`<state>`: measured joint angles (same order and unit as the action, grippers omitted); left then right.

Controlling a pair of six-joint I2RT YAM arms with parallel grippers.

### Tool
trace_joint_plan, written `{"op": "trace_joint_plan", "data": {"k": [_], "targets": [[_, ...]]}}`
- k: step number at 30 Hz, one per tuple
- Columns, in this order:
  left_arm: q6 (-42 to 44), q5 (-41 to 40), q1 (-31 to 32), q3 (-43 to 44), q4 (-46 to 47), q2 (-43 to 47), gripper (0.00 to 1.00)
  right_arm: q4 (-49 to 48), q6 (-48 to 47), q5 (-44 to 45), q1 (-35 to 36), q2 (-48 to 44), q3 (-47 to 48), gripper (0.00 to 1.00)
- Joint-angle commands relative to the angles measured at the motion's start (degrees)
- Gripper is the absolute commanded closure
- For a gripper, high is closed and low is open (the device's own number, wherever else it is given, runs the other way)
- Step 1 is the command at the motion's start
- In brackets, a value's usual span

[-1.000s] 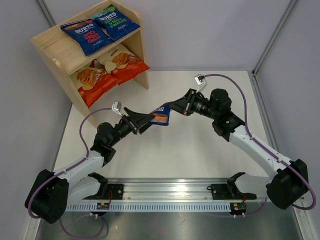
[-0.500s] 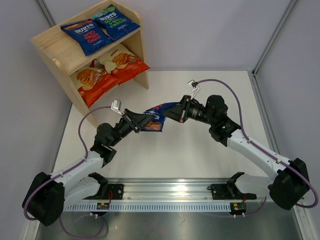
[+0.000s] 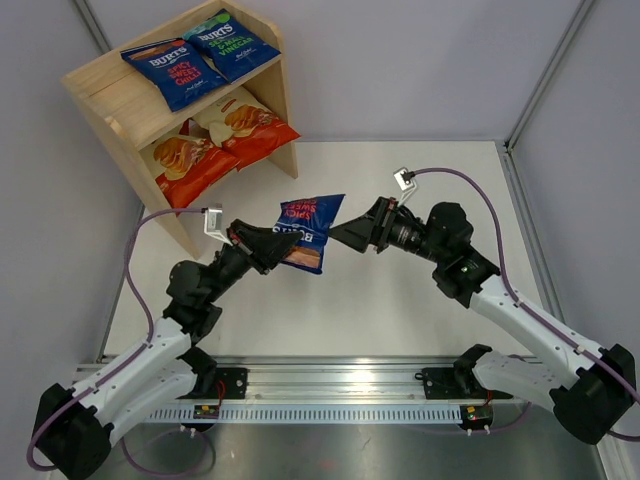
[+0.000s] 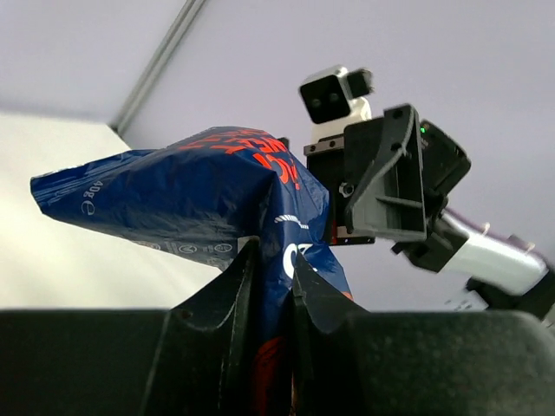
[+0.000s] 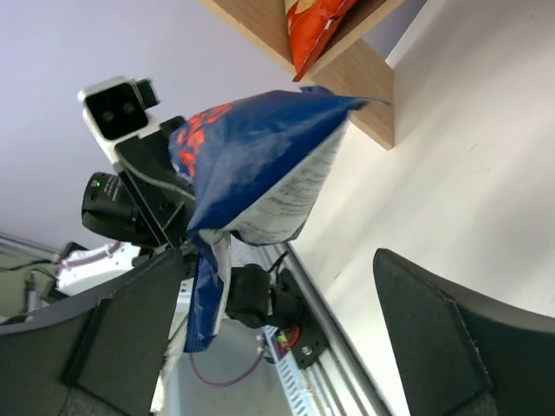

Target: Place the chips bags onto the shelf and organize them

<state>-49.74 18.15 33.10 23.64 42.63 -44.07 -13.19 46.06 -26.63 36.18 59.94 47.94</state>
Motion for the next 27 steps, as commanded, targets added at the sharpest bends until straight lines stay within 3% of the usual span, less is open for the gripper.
{"op": "trace_joint_plan", "data": {"k": [1, 7, 13, 15, 16, 19, 20, 23, 26, 27], "targets": [[15.6, 2.0, 1.8, 3.3, 0.9, 2.8, 0.85, -0.1, 4.2, 1.3, 0.4, -1.3, -0.2, 0.01], [24.3, 5.6, 6.5, 5.1, -2.5, 3.4, 0.84, -10.8, 11.1, -5.6, 0.4, 1.6, 0.7, 0.01], [28.8, 9.6, 10.1, 5.6, -5.0, 2.5, 0.78, -19.5, 15.5, -5.7, 0.4, 3.6, -0.2, 0.04], [29.0, 8.3, 10.1, 5.5, -5.8, 2.6, 0.75, -21.1, 15.9, -6.3, 0.5, 4.0, -0.7, 0.16], [29.1, 7.3, 10.1, 5.6, -6.4, 2.6, 0.71, -21.6, 15.5, -6.2, 0.4, 3.6, -0.7, 0.36], [29.2, 2.3, 10.1, 5.9, -9.8, 3.2, 0.61, -19.5, 12.1, -5.5, 0.5, 1.6, -0.8, 0.52], [28.8, 1.5, 10.1, 5.5, -10.6, 3.4, 0.60, -19.2, 11.4, -5.4, 0.5, 1.1, -0.8, 0.63], [27.7, -1.0, 10.1, 4.4, -9.7, 3.6, 0.57, -17.6, 9.5, -4.8, 0.4, -0.6, -0.7, 0.76], [26.6, -1.7, 10.1, 4.3, -9.7, 3.2, 0.41, -16.6, 6.7, -6.1, 0.5, -1.4, 0.3, 0.84], [26.4, -2.4, 10.1, 4.4, -9.8, 2.9, 0.20, -16.2, 5.6, -6.4, 0.4, -1.7, 1.1, 0.86]]}}
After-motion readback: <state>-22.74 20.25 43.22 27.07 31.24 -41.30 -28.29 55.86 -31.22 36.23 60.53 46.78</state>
